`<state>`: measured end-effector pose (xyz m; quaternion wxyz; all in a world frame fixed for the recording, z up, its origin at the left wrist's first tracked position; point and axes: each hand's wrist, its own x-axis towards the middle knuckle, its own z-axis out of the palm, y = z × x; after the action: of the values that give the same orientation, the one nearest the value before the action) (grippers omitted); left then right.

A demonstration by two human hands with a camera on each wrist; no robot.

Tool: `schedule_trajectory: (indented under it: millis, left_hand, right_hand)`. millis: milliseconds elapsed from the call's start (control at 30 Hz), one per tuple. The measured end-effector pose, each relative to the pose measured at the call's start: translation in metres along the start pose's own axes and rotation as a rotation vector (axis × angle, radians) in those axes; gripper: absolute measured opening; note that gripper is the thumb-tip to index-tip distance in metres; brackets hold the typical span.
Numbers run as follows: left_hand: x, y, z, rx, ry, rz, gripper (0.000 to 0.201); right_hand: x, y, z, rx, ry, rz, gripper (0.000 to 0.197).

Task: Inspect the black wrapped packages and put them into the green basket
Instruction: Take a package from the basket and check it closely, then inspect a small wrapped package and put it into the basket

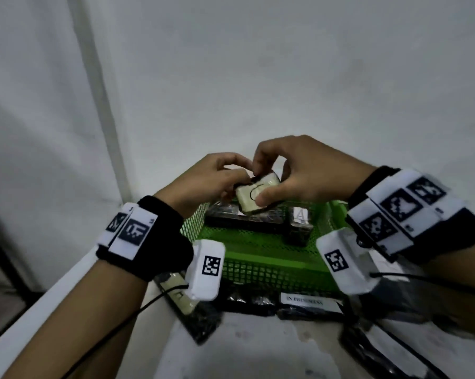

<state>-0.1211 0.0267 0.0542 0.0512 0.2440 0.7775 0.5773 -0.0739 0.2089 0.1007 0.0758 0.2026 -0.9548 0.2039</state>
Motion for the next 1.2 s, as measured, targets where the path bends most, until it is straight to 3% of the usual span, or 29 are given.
schedule_trajectory:
  millis: [100,267,333,533,767,1000,1100,1200]
  left_hand:
    - [0.009,-0.008,-0.02,-0.084,0.067,-0.103,0.018]
    - [0.025,-0.029,-0.049,-0.451,0.534,-0.154,0.009]
    - [0.032,-0.039,-0.055,-0.616,0.631,-0.176,0.006]
    - [0.04,-0.073,-0.049,-0.638,0.594,-0.362,0.004]
    - [0.041,-0.079,-0.046,-0.601,0.526,-0.349,0.007]
    - [0.013,-0.057,-0.056,-0.505,0.52,-0.311,0.009]
    - [-0.02,-0.047,-0.069,-0.429,0.546,-0.261,0.01]
    - [-0.05,-0.047,-0.076,-0.313,0.563,-0.279,0.009]
  right_hand:
    - [0.047,0.01,0.012,0.056,-0.107,0.052,0.028]
    - [0.104,0.029,0.062,0.115,-0.223,0.125,0.029]
    - [0.122,0.035,0.091,0.088,-0.284,0.129,0.029]
    - [0.15,0.058,0.151,-0.07,-0.391,0.151,0.027]
    - [0.142,0.058,0.168,-0.359,-0.183,-0.029,0.036]
    - [0.144,0.041,0.109,-0.414,-0.173,-0.044,0.031]
    - [0.128,0.007,0.074,-0.514,-0.098,-0.104,0.017]
    - [0.09,-0.036,0.065,-0.386,-0.013,-0.144,0.015]
